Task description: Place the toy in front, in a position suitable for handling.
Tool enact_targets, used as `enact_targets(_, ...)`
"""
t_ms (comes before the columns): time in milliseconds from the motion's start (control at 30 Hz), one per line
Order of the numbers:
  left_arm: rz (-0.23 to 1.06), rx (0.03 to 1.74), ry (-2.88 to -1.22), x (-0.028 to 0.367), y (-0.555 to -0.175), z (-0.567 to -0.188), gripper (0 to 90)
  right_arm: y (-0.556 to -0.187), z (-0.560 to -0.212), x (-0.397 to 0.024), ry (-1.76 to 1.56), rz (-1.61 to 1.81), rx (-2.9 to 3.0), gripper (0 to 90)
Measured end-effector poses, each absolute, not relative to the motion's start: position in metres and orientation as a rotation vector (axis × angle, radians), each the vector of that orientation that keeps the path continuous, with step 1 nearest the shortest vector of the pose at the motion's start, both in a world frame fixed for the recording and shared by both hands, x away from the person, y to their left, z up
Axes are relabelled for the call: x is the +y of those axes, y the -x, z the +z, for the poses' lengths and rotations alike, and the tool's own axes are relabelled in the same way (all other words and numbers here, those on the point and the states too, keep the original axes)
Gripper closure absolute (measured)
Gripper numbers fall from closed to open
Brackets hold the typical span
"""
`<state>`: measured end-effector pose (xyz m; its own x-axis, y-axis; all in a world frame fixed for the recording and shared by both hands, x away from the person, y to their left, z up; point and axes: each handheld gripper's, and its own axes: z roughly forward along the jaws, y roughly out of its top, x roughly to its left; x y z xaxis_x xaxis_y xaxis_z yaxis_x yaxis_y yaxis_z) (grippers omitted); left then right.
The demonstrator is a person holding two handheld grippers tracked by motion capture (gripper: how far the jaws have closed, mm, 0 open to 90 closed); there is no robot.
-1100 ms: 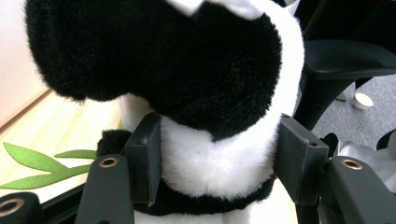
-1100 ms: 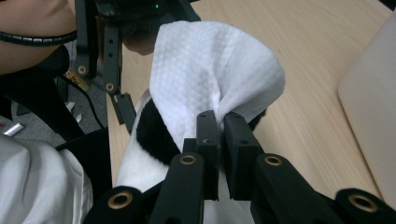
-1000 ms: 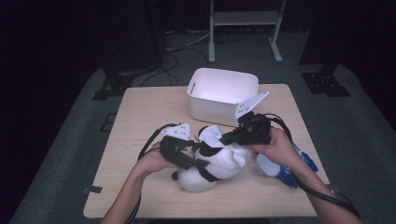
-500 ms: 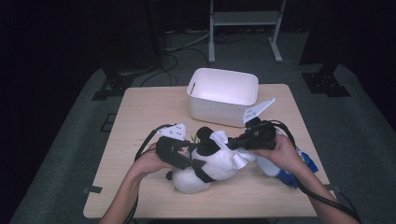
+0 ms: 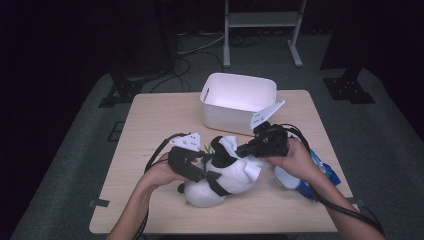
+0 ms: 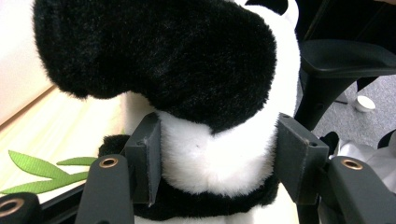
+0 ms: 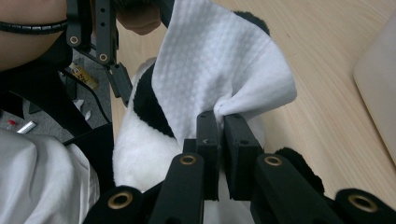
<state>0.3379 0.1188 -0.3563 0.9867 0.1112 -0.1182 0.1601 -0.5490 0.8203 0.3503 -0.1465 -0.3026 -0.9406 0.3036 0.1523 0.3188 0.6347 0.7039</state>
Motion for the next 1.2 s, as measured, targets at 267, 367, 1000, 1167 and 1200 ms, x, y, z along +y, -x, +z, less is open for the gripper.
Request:
enact_targets(267,-0.063,0.185,-2.160,0.117,-0.337,-0.357,40.2,-0.351,-0.296,-0.138,0.529,-1.222,-2.851,84.6)
enact_targets(367,-0.062,0.180,-2.165,0.115,-0.337,-0.357,40.2,-0.350,-0.294,-0.137,0.526,-1.230,-2.858,84.6)
enact_targets(1000,-0.069,0.193,-2.291,0.067,-0.348,-0.367,33.5,-0.347,-0.320,-0.152,0.581,-1.114,-2.914,84.5)
enact_targets(1167,-0.033,0.194,-2.292,0.069,-0.345,-0.364,28.4,-0.349,-0.339,-0.171,0.654,-1.178,-2.823,84.6)
enact_targets(1200,-0.028,0.202,-2.294,0.071,-0.343,-0.361,26.5,-0.349,-0.341,-0.173,0.658,-1.188,-2.819,84.6)
